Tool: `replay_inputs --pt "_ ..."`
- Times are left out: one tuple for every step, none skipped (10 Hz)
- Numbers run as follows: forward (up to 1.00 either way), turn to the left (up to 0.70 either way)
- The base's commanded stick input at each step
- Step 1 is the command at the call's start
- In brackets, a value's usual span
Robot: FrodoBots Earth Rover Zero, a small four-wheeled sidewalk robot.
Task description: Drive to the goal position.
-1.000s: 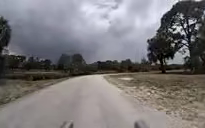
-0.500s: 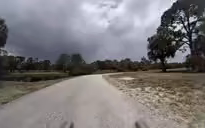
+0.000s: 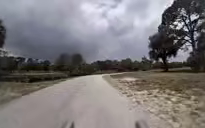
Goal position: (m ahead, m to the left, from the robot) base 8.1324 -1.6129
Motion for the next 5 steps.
replay_inputs --pt "0.85 0.05" --pt "0.85 0.34" --pt "0.85 0.0" --pt "0.85 0.0" --pt "0.85 0.0"
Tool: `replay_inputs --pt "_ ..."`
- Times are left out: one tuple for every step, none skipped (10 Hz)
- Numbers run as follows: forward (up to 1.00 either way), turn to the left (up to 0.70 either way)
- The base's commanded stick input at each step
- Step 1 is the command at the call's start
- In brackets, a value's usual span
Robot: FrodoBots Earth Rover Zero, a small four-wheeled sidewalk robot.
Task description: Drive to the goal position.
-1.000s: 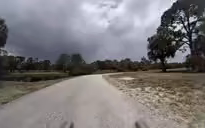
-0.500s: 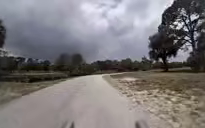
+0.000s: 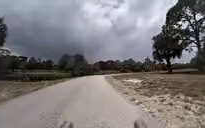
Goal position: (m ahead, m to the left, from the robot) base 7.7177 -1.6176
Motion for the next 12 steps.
replay_inputs --pt "0.85 0.0" --pt "0.85 0.23" --pt "0.85 0.34" --pt "0.85 0.18" --pt "0.85 0.0" --pt "0.85 0.0" --pt "0.85 0.0" --pt "0.85 0.09" --pt "0.85 0.34" --pt "0.85 0.32" --pt "0.85 0.11" --pt "0.85 0.0"
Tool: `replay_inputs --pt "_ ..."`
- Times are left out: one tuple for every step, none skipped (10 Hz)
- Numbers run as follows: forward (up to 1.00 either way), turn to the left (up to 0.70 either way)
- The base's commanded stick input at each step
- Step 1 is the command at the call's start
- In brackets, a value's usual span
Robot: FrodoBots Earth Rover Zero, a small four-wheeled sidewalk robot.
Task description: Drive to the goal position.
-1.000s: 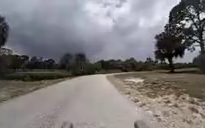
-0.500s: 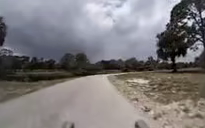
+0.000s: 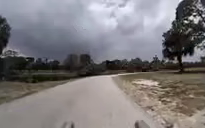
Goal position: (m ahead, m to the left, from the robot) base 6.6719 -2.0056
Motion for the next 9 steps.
replay_inputs --pt "0.85 0.03" --pt "0.85 0.29" --pt "0.85 0.29" --pt "0.85 0.08" --pt "0.85 0.0" --pt "0.85 0.0" --pt "0.85 0.0" --pt "0.85 0.0" --pt "0.85 0.0"
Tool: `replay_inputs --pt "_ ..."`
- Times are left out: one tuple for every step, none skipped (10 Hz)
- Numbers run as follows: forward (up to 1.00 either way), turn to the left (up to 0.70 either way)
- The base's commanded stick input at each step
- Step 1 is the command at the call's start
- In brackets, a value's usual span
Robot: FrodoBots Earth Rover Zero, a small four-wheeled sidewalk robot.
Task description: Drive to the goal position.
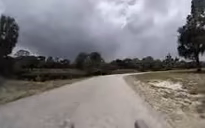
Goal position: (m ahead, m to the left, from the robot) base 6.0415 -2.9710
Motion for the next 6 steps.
replay_inputs --pt "0.85 0.0" --pt "0.85 0.0" --pt "0.85 0.0" --pt "0.85 0.0" --pt "0.85 0.0" --pt "0.85 0.0"
